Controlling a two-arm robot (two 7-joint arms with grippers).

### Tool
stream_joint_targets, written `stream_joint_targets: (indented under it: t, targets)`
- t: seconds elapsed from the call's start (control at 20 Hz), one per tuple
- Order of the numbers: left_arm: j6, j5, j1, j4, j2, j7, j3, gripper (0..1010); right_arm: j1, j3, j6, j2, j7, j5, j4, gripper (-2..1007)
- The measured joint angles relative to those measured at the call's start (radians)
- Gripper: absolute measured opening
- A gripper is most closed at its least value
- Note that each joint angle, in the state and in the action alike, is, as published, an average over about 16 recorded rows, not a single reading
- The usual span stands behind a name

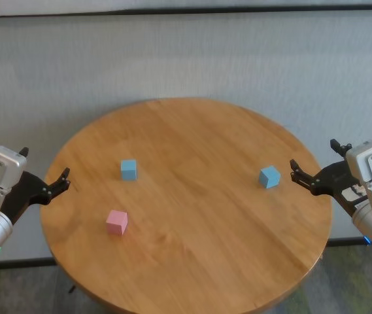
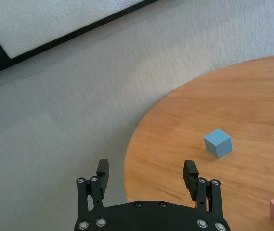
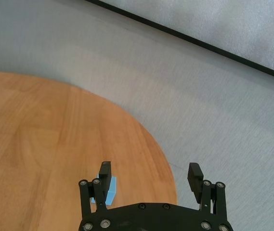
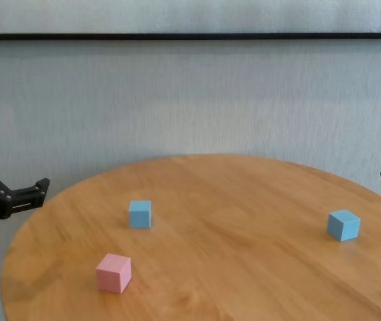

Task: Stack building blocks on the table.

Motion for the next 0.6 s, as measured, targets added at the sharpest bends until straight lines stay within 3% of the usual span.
stream_joint_targets:
  t: [0.6]
  targets:
    - [0.000,0.000,0.000,0.000,0.000,0.000,0.000,1000,0.000,0.000,0.000,0.000,0.000,0.000,0.000,1005]
